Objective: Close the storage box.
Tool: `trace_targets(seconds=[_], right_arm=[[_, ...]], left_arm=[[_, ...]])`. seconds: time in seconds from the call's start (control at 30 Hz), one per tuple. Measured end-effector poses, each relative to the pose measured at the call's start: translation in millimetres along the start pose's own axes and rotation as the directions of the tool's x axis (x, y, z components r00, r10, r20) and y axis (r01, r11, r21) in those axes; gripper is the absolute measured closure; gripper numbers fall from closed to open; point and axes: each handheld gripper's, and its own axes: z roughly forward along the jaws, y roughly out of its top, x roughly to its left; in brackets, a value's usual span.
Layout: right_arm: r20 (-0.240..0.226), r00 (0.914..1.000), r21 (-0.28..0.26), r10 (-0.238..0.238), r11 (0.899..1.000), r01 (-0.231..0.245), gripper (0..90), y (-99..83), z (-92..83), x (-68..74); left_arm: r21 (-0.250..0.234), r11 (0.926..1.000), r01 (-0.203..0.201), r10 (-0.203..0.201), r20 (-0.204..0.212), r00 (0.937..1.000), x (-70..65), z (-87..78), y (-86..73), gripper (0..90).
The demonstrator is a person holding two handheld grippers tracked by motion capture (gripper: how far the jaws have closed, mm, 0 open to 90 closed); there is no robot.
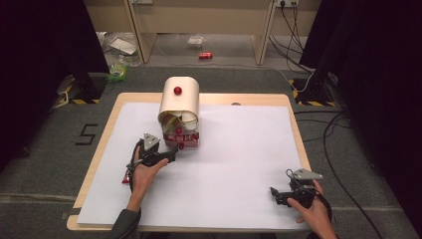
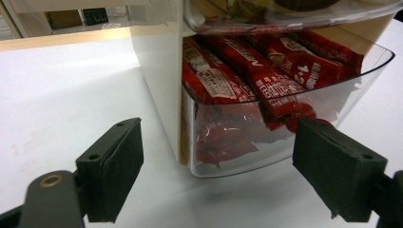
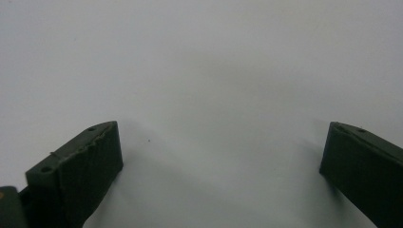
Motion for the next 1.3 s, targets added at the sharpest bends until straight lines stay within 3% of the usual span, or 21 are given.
trace_targets(seconds=[0.87,1.3], right_arm=[[0.0,1.0,-0.002,-0.001,1.0,0.001,0.6,0.0,0.1,0.0],[0.001,1.0,-0.003,-0.002,1.0,0.002,0.6,-0.1,0.2,-0.1]], left_arm=[[0.001,1.0,0.002,-0.002,-0.027,0.9996,1.3,8.6,3.3,14.6],[-0.003,0.9993,0.037,-0.037,0.01,0.9993,1.1,-3.0,4.2,19.0]])
